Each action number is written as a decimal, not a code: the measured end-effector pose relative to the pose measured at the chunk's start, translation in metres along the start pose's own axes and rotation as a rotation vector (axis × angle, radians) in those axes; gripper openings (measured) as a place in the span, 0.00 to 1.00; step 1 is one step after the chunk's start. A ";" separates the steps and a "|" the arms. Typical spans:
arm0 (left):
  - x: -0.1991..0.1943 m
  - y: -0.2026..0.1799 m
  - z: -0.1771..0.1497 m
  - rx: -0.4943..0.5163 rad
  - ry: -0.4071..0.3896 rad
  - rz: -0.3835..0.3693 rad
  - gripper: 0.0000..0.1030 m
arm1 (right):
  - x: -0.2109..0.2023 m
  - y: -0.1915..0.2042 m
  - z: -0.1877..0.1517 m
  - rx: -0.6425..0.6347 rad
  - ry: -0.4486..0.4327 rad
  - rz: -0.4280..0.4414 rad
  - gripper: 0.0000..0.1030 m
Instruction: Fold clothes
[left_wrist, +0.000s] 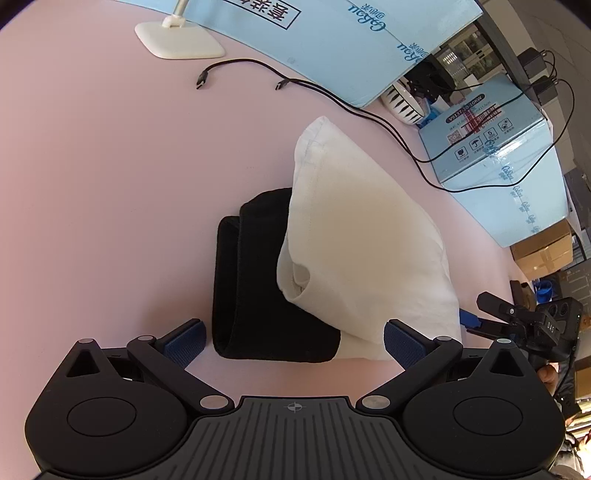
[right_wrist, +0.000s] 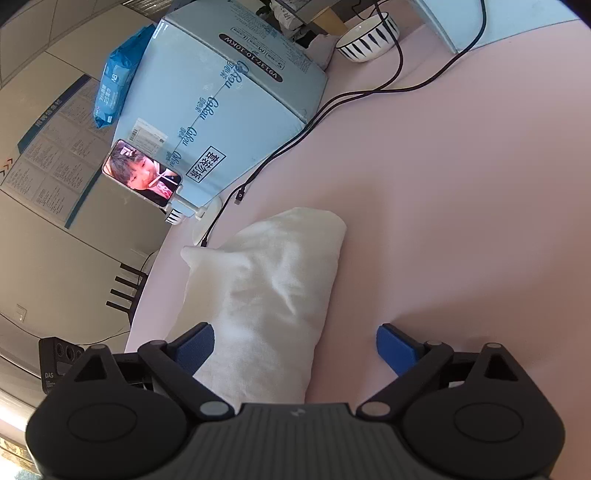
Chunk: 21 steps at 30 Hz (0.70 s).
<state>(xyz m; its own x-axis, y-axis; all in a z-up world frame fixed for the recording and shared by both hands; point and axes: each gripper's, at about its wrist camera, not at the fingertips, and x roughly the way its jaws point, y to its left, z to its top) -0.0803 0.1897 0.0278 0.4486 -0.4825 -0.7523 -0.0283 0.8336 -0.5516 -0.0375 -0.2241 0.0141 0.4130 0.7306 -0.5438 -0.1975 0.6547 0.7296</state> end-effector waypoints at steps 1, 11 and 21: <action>0.002 0.000 0.002 0.003 0.000 -0.009 1.00 | 0.002 0.001 0.000 -0.003 0.001 0.007 1.00; 0.017 -0.013 0.015 0.056 -0.008 -0.010 1.00 | 0.025 0.008 0.008 -0.019 0.018 0.076 1.00; 0.029 -0.028 0.017 0.048 -0.054 0.062 1.00 | 0.035 0.012 0.011 -0.033 0.012 0.095 1.00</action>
<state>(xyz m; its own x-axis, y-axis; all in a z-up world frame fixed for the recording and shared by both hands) -0.0511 0.1570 0.0275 0.4945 -0.4156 -0.7634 -0.0150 0.8741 -0.4856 -0.0153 -0.1925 0.0082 0.3807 0.7918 -0.4776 -0.2649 0.5882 0.7641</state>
